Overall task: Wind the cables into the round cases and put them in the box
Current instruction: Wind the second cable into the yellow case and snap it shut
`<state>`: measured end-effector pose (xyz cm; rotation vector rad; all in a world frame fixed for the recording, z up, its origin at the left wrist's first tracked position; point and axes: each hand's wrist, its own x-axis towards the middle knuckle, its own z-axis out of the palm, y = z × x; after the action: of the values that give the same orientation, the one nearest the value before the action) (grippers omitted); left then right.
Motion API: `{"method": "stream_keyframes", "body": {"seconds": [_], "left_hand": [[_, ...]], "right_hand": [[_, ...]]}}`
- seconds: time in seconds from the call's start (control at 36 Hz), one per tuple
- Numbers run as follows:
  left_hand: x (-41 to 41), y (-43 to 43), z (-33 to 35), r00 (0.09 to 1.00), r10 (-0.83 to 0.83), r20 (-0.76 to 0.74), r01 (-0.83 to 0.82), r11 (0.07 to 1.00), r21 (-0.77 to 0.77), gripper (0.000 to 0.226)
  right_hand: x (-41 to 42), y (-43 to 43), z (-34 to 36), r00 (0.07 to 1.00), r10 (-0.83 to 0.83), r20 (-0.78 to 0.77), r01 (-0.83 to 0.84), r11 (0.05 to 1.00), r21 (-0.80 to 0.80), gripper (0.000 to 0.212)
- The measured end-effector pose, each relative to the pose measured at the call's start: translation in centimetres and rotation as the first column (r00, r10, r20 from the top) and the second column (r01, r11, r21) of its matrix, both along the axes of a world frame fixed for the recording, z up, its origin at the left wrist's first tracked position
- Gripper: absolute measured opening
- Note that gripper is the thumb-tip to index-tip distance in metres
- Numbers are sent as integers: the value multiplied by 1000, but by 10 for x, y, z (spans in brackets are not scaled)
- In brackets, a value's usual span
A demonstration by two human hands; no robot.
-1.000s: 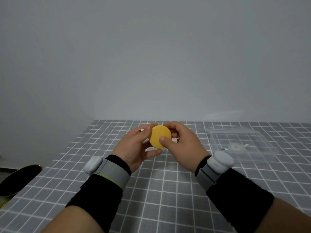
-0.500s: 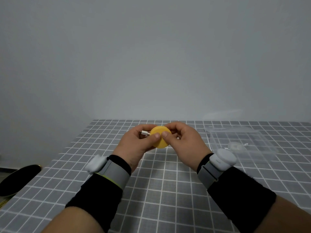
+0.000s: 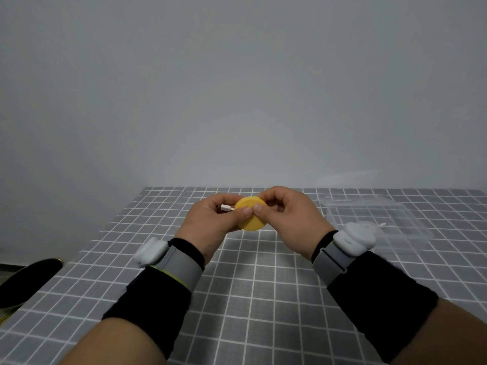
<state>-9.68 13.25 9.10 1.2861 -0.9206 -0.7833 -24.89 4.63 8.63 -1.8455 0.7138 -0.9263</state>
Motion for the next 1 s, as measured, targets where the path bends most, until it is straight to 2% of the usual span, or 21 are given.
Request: {"method": "stream_keyframes", "body": {"seconds": [0.25, 0.42, 0.53, 0.69, 0.78, 1.0], "left_hand": [[-1, -2, -1, 997, -45, -63, 45, 999, 1, 24], [-2, -6, -2, 987, -51, -154, 49, 999, -17, 40], [-4, -8, -3, 968, -90, -234, 87, 996, -21, 41], [-6, -13, -8, 979, -89, -181, 98, 995, 36, 28], [-9, -16, -6, 984, -97, -148, 106, 993, 53, 28], [-25, -32, 0, 984, -133, -120, 142, 988, 63, 17]], "right_hand": [[-1, -2, -2, 999, 36, 41, -40, 994, 104, 18], [-1, -3, -3, 1000, -7, 21, 4, 993, 120, 15], [-1, -5, -1, 994, -77, 83, 64, 987, 145, 8], [-6, -7, 2, 983, -56, 176, -1, 953, 304, 19], [-13, -10, 2, 989, -31, 146, -13, 957, 290, 21], [-31, -21, 0, 985, -96, 145, 58, 967, 248, 19]]}}
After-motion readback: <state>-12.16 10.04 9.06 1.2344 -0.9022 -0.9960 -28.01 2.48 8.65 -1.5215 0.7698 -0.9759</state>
